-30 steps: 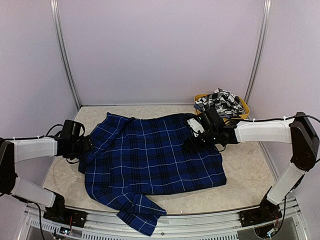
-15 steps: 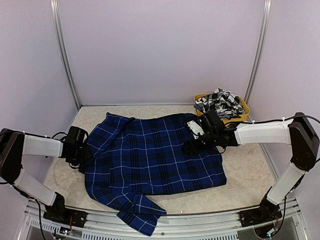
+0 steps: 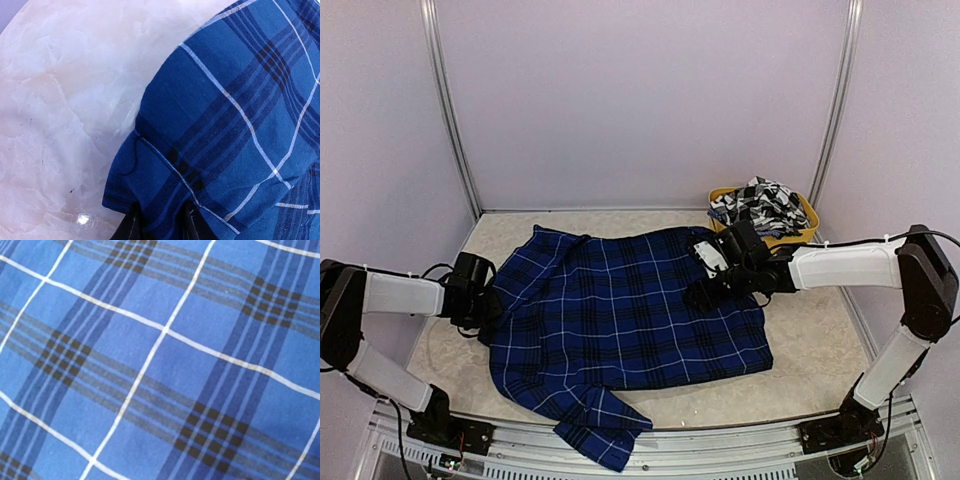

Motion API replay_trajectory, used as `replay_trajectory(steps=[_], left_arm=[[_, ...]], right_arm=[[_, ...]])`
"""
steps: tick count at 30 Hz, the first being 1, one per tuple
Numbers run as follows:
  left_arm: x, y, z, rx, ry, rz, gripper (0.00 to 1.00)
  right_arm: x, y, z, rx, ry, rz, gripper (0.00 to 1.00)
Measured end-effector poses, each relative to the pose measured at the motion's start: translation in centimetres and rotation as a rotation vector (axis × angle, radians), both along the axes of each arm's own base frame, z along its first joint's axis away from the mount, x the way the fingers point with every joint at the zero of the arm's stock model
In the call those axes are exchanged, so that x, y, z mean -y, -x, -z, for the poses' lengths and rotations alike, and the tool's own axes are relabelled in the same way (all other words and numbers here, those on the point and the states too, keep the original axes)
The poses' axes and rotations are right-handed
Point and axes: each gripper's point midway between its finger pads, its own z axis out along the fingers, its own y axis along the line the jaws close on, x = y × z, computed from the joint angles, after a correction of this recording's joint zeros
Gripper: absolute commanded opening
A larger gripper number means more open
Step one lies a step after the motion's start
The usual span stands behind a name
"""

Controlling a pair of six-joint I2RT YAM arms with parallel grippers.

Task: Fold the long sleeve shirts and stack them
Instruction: Pick up the sleeve from the center of the board.

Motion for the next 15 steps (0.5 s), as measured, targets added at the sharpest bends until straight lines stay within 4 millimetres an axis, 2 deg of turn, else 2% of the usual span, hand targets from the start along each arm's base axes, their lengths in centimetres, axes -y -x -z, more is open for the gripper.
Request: replay_trajectory(steps=[10, 12, 15], left_arm=[[0.06, -0.22, -0.86, 0.024, -0.004, 0.011, 0.11], [0.06, -0.23, -0.84, 0.023, -0.005, 0.013, 0.11], [0.06, -0.31, -0.87, 0.022, -0.010, 0.013, 0.19]], right_arm=[[-0.16, 0.10, 0.17, -0.011, -0.008, -0.002, 0.65], [-0.16, 0.11, 0.26, -0.013, -0.007, -0.002, 0.64], [-0.16, 0.11, 0.31, -0.014, -0.006, -0.002, 0.64]])
